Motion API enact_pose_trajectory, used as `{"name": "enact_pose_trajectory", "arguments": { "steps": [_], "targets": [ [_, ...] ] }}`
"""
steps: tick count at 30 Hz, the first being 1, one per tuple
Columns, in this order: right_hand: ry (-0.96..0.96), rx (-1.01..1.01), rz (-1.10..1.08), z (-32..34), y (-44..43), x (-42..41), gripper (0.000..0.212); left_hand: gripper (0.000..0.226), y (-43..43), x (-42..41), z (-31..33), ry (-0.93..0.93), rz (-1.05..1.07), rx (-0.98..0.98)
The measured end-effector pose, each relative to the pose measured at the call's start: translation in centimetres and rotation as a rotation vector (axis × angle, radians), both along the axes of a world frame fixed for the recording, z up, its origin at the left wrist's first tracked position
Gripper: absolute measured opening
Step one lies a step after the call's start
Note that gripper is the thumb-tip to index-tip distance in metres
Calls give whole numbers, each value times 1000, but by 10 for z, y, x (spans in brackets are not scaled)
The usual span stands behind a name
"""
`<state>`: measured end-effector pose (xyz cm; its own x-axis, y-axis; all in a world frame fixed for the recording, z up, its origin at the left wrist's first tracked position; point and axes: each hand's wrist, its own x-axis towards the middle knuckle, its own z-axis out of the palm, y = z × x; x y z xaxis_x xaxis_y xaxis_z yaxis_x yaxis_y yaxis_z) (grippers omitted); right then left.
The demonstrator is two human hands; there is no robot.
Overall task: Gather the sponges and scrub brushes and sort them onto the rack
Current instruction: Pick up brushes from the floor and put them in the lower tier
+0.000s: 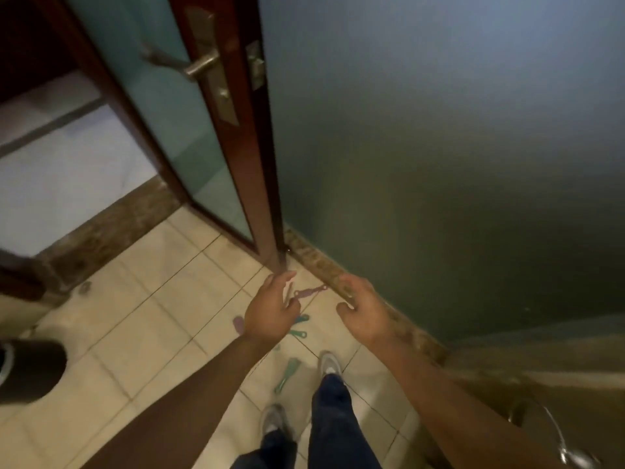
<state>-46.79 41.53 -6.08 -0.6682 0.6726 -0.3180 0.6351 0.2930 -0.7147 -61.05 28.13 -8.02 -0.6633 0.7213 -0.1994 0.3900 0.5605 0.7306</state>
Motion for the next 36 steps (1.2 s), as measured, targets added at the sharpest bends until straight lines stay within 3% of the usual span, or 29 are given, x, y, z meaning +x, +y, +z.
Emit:
{"name": "enact_pose_trajectory", "arguments": {
  "steps": [7, 12, 16, 26, 31, 36],
  "targets": [
    [-42, -90, 286, -53, 26, -57, 49, 50, -7, -21, -50, -23, 239, -124],
    [-138, -105, 356, -121, 25, -77, 49, 50, -22, -19, -119, -82, 318, -180],
    [-184, -105, 387, -217, 19, -93, 56, 49, -27, -22, -214, -122, 358, -214],
    [-282, -37, 504, -528, -4, -112, 55, 58, -43, -20, -517, -216, 382, -331],
    [-304, 82, 560, -636, -16, -120, 56, 60, -45, -26, -624, -228, 386, -377],
    [-278, 253, 574, -702, -23, -131, 56, 60, -35, -31, -689, -216, 435, -413]
  ]
}}
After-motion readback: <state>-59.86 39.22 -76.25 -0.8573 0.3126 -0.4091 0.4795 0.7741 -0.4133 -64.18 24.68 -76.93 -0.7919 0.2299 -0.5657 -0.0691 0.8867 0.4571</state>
